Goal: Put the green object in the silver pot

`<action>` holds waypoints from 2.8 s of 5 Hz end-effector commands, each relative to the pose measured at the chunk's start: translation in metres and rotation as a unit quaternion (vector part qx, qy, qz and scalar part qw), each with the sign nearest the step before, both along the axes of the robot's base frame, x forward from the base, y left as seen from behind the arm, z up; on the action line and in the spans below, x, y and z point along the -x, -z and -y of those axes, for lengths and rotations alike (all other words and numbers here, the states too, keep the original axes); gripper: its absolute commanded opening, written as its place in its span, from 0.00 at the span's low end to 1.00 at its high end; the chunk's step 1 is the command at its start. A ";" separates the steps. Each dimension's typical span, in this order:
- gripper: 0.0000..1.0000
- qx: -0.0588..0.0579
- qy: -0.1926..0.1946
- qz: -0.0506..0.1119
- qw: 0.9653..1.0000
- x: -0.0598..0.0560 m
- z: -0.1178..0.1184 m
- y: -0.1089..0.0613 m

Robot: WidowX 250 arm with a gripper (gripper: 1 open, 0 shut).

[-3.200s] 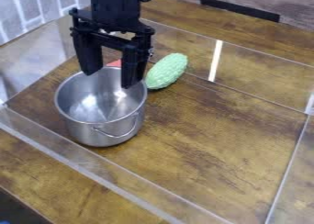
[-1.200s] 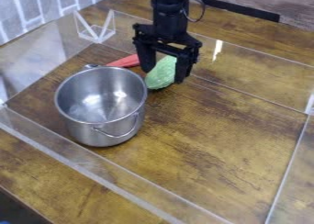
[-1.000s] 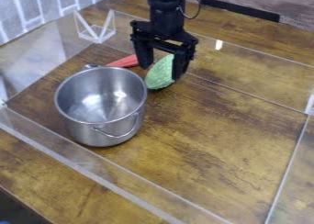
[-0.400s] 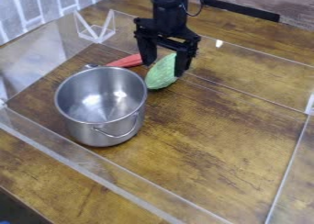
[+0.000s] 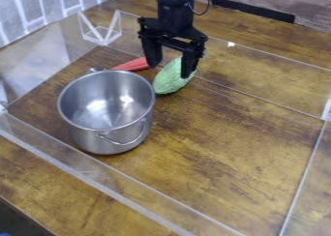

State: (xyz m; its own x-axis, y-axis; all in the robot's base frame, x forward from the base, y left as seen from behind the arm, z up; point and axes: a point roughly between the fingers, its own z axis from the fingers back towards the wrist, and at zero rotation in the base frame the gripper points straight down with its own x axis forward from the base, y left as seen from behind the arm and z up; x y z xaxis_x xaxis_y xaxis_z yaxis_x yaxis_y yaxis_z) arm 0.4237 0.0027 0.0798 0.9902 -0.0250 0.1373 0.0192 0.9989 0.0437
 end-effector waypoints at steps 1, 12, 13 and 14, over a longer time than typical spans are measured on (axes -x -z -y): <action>1.00 -0.001 -0.003 0.033 0.999 -0.009 -0.003 -0.023; 0.00 0.004 -0.008 0.006 1.000 0.003 -0.007 -0.011; 0.00 0.003 -0.009 0.009 1.000 0.006 -0.009 -0.020; 0.00 0.003 -0.010 0.011 1.000 0.010 -0.011 -0.028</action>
State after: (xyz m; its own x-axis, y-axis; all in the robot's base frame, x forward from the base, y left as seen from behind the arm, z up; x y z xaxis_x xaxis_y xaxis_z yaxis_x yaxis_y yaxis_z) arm 0.4090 0.0023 0.0611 0.9987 -0.0262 0.0441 0.0247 0.9991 0.0349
